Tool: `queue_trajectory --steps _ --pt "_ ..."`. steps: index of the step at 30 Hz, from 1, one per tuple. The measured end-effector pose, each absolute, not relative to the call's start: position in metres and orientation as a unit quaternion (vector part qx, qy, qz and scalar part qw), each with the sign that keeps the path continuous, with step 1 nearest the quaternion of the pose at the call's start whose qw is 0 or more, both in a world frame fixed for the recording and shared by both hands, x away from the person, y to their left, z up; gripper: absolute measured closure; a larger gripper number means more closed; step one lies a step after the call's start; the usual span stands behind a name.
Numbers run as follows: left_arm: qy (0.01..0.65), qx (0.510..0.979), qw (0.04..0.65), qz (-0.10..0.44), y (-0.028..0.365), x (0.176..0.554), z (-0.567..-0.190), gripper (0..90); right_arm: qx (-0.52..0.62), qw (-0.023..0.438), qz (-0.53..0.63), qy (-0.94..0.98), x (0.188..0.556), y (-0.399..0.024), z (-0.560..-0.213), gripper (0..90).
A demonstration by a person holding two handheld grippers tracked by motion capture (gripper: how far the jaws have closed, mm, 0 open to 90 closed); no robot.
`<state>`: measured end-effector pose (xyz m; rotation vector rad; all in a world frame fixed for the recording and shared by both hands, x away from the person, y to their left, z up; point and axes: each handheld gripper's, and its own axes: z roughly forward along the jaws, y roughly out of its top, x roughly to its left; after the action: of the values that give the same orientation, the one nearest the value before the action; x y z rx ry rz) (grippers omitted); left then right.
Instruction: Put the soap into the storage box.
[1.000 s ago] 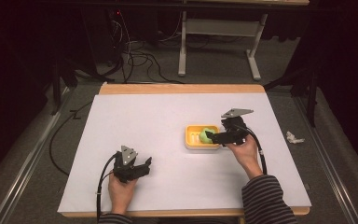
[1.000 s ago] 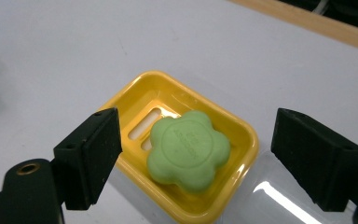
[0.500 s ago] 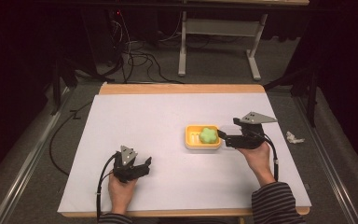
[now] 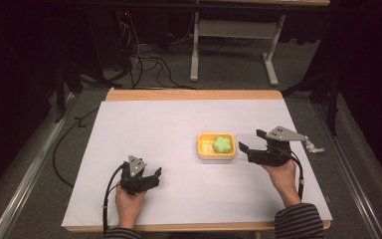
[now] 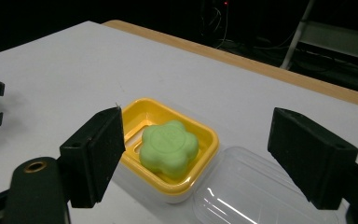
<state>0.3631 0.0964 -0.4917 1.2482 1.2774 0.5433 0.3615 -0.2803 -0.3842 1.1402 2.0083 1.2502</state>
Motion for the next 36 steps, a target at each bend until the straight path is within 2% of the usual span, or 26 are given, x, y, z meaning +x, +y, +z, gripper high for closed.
queue_trajectory --steps 36 --pt "0.55 0.536 0.596 0.234 0.096 0.363 -0.492 22.4 0.43 0.261 0.471 0.725 0.324 -0.294 -0.413 16.2"
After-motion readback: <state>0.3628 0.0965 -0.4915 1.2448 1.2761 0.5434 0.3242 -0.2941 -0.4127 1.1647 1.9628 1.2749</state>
